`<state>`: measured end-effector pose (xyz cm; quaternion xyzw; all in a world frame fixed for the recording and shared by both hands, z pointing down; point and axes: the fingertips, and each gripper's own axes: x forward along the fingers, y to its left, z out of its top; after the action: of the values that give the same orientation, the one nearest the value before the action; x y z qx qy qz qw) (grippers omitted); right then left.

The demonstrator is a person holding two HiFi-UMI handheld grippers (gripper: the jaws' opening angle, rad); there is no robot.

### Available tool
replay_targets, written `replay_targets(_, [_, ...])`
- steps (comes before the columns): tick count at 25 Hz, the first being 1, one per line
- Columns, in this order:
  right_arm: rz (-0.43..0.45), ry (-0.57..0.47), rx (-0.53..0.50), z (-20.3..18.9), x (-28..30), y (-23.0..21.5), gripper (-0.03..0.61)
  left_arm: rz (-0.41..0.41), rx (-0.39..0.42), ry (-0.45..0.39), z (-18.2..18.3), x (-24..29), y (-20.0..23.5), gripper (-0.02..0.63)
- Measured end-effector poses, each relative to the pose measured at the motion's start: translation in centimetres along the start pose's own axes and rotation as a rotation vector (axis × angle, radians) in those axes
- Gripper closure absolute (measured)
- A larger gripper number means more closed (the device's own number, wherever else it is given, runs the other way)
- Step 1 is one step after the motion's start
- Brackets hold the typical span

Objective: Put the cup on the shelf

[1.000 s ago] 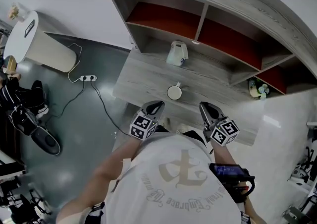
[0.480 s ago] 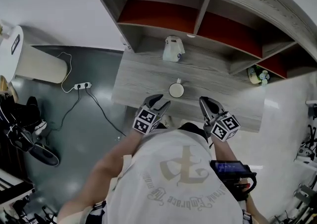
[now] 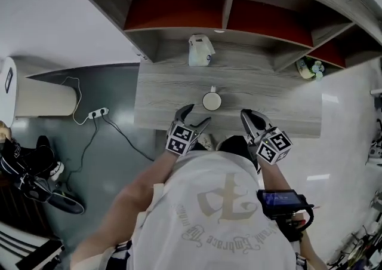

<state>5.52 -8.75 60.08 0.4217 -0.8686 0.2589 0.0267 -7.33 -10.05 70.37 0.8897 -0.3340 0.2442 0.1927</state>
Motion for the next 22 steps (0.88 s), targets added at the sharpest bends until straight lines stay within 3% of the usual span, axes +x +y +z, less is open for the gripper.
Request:
replay_targets(9, [-0.092,-0.020,0.034,-0.8,-2.6,-0.5,0.574,-0.032,0.013,0.055,-1.1,2.8,-0.7,0.225])
replay_targets(12, [-0.118,-0.026,0.048,-1.1,-3.7,-1.4,0.574,-0.016,0.017,0.072,-1.2,4.4,-0.9,0.199])
replay_targets(22, [-0.162,-0.019,0.086,-3.0,-5.7,-2.5,0.574,0.077,0.003,0.109,-1.5,7.7,0.0,0.199])
